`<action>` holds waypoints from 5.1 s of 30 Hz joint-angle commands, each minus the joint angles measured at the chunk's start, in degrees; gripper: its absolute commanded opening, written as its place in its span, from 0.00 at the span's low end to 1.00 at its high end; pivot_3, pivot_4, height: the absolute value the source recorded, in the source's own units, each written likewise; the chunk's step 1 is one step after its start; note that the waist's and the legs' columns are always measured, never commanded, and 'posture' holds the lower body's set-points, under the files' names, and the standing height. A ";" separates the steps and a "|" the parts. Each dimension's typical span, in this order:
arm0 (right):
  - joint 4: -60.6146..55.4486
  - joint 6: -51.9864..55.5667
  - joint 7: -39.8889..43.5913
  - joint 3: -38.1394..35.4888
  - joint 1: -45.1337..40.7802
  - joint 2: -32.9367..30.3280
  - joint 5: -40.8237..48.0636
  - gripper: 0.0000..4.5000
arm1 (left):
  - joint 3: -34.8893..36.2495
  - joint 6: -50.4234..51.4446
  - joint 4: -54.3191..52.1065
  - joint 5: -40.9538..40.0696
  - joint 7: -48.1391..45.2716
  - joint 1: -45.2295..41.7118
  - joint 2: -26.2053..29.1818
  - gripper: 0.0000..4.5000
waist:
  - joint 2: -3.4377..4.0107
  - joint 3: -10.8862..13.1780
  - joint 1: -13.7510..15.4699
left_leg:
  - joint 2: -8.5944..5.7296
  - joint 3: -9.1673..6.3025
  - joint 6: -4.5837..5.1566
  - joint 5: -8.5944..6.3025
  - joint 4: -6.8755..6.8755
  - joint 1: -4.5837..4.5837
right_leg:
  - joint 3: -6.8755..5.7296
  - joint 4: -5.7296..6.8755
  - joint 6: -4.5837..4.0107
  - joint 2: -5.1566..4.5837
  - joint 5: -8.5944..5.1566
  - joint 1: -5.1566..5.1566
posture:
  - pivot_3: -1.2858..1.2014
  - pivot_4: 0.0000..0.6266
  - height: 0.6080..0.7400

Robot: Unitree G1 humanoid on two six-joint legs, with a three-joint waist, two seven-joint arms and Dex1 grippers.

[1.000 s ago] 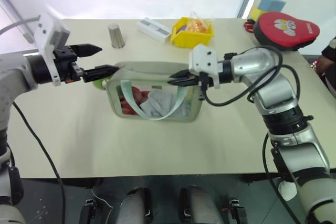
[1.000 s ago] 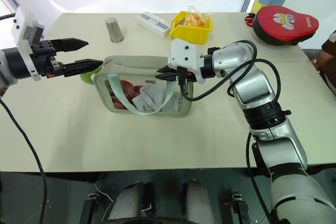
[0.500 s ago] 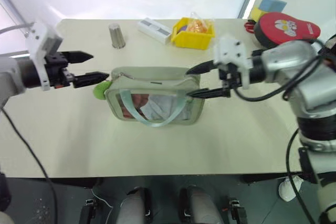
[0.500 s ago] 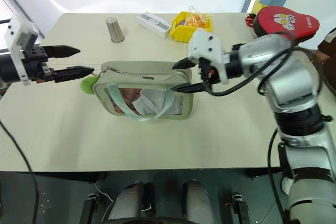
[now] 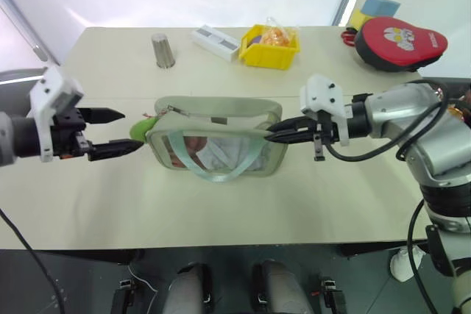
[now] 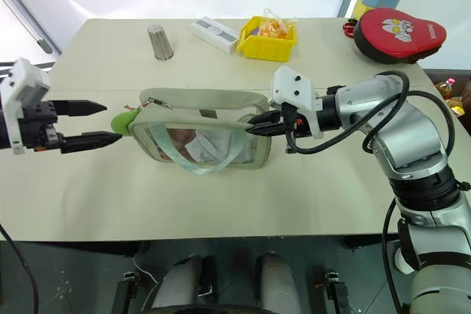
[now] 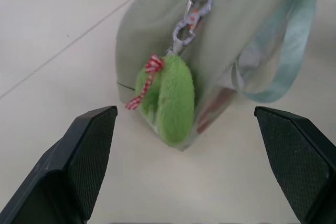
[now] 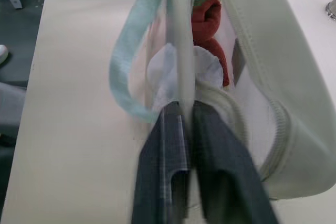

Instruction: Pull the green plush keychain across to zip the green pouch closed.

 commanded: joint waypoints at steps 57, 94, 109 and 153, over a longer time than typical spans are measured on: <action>3.86 -5.49 -1.97 2.13 -1.96 2.48 -3.02 0.00 | -16.95 -20.32 3.53 19.04 -3.53 -9.58 -2.75 0.92 | -0.05 -0.06 -0.03 | 0.10 -0.03 0.10 -0.06 0.33 -0.06 | 0.02 0.04 0.00 0.20 0.00 0.10 | 0.52 0.24 1.00; 12.88 -5.65 -11.74 6.53 -17.79 24.04 -5.41 0.58 | -17.07 -17.95 1.77 18.37 -3.22 -9.60 -4.58 0.00 | -0.05 -0.08 0.79 | -0.01 0.00 0.29 -0.18 0.59 -0.18 | -0.03 0.17 0.01 0.03 0.01 0.08 | 0.52 0.24 1.00; 15.09 -9.52 -9.52 8.15 -16.36 24.24 -7.92 0.38 | -17.08 -18.10 2.31 19.01 -2.70 -9.98 -4.85 0.00 | -0.04 -0.08 1.15 | 0.00 0.01 0.30 -0.19 0.58 -0.18 | -0.04 0.16 0.01 0.04 0.01 0.07 | 0.52 0.24 1.00; 11.72 0.32 -22.12 -3.07 8.03 9.94 -11.65 0.16 | -18.90 -21.32 5.35 21.81 -1.42 -10.04 -6.80 0.17 | -0.02 -0.12 1.14 | 0.05 0.02 0.35 -0.22 0.58 -0.02 | -0.02 0.05 0.02 0.13 0.00 0.26 | 0.52 0.24 1.00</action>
